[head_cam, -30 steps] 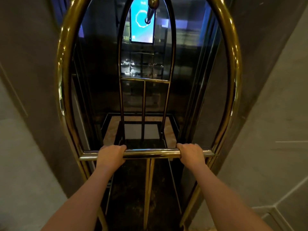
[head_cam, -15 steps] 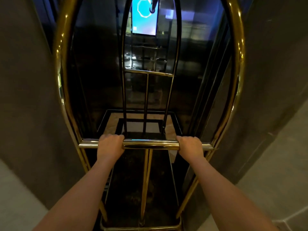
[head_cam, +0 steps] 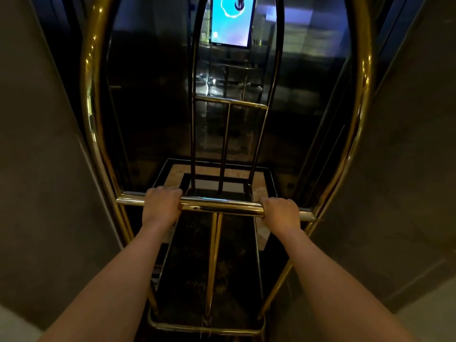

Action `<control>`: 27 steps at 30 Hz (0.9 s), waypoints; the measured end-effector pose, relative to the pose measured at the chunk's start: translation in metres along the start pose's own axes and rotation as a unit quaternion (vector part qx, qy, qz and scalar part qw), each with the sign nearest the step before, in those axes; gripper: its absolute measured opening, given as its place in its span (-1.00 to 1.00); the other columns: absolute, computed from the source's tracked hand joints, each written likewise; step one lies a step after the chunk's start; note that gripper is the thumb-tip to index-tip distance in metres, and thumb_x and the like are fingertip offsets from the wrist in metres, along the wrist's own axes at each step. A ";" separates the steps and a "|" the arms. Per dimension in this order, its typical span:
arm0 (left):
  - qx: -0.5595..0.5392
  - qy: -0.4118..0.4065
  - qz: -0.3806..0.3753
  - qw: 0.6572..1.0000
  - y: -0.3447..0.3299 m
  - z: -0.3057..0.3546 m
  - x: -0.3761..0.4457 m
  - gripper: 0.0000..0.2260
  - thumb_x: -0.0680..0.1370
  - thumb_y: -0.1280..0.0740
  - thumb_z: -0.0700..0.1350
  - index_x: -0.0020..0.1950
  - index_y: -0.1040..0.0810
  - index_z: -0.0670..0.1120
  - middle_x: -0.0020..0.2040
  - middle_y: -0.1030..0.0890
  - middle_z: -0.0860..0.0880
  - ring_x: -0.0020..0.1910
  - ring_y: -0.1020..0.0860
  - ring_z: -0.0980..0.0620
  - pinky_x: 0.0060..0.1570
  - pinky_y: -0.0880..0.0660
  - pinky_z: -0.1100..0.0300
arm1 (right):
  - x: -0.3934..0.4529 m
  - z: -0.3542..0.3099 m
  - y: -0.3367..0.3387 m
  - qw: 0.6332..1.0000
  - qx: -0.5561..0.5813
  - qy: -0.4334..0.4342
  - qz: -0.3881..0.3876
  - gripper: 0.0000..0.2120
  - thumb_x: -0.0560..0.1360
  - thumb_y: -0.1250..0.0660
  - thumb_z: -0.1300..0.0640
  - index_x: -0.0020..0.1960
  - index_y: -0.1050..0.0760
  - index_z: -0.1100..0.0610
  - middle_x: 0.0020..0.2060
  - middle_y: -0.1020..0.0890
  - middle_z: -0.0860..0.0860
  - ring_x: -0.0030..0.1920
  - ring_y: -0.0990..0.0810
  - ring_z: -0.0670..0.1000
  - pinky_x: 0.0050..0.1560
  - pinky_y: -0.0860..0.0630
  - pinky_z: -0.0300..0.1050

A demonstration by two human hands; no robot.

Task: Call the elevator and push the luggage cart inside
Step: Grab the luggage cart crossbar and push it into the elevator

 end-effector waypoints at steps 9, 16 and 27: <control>-0.009 0.023 -0.008 1.000 -0.020 -0.004 0.057 -0.91 0.43 -0.38 -0.06 -0.22 -0.48 0.07 -0.34 -0.46 0.10 -0.26 -0.45 0.02 -0.15 -0.34 0.06 | 0.054 0.015 -0.021 1.000 0.012 -0.007 0.023 -0.84 0.40 -0.45 0.18 -0.11 -0.55 -0.04 -0.39 -0.55 -0.09 -0.40 -0.51 -0.05 -0.32 -0.46 -0.12; -0.036 0.010 -0.006 0.999 -0.031 -0.010 0.099 -0.86 0.46 -0.37 -0.03 -0.25 -0.44 0.08 -0.35 -0.41 0.11 -0.27 -0.40 0.06 -0.07 -0.37 0.04 | 0.099 0.022 -0.031 1.000 0.011 -0.025 0.014 -0.81 0.38 -0.47 0.15 -0.09 -0.55 -0.08 -0.35 -0.57 -0.11 -0.35 -0.53 -0.08 -0.19 -0.50 -0.08; -0.037 0.009 -0.008 0.999 -0.050 -0.012 0.160 -0.89 0.48 -0.36 -0.04 -0.20 -0.45 0.08 -0.34 -0.43 0.10 -0.25 -0.44 0.06 0.03 -0.43 0.02 | 0.163 0.033 -0.044 0.999 0.006 -0.040 -0.020 -0.83 0.42 -0.44 0.13 -0.07 -0.51 -0.07 -0.33 -0.47 -0.13 -0.35 -0.44 -0.08 -0.23 -0.35 -0.11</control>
Point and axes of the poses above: each hand's wrist, its own x-axis towards the middle knuckle, its own y-axis out of the back of the hand, z = x × y, the point moved 3 cm from there along x, towards the middle knuckle
